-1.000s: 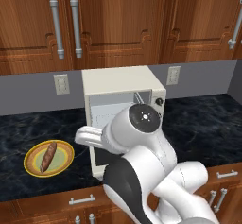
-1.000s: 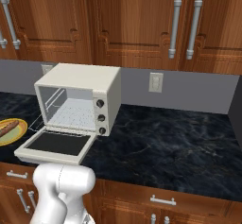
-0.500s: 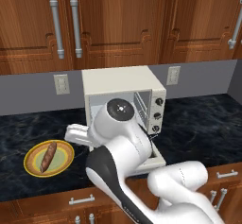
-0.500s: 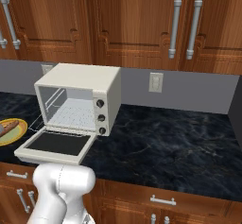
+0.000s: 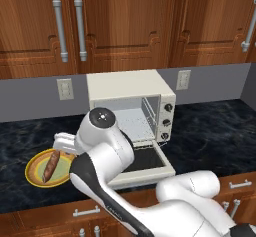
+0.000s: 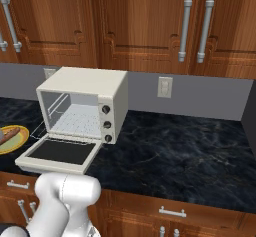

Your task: Pull the toaster oven rack outwards. Pick up the baguette from the plate and place it on the toaster oven rack. Close the toaster oven door fully and set the temperature to the lowest setting.

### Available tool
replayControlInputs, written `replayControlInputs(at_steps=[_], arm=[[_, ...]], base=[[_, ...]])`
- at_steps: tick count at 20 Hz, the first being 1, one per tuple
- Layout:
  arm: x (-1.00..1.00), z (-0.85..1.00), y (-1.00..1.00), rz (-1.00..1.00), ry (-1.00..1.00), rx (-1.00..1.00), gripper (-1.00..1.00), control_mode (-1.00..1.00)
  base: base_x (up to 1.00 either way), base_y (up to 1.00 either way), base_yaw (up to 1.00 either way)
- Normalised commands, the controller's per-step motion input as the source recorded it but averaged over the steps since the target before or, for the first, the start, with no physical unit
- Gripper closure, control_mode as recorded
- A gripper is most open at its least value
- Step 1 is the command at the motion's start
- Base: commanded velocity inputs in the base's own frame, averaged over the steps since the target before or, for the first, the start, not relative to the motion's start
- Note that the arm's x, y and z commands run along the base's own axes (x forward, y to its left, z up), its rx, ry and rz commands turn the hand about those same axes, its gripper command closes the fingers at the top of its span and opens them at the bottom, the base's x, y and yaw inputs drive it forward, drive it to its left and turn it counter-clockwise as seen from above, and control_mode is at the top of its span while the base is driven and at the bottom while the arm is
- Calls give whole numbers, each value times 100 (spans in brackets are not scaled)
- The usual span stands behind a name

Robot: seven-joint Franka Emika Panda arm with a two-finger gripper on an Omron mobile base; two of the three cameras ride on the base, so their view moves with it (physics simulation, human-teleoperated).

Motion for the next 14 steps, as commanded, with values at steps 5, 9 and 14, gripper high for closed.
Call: replayControlInputs(at_steps=[5, 9, 14], arm=[[37, -32, 21, 0, 3, 0, -100, -100], [39, -32, 24, 0, 5, 0, -100, -100], [37, -30, 27, 0, 4, 0, -100, -100]], base=[[0, 0, 0], [0, 0, 0], [0, 0, 0]])
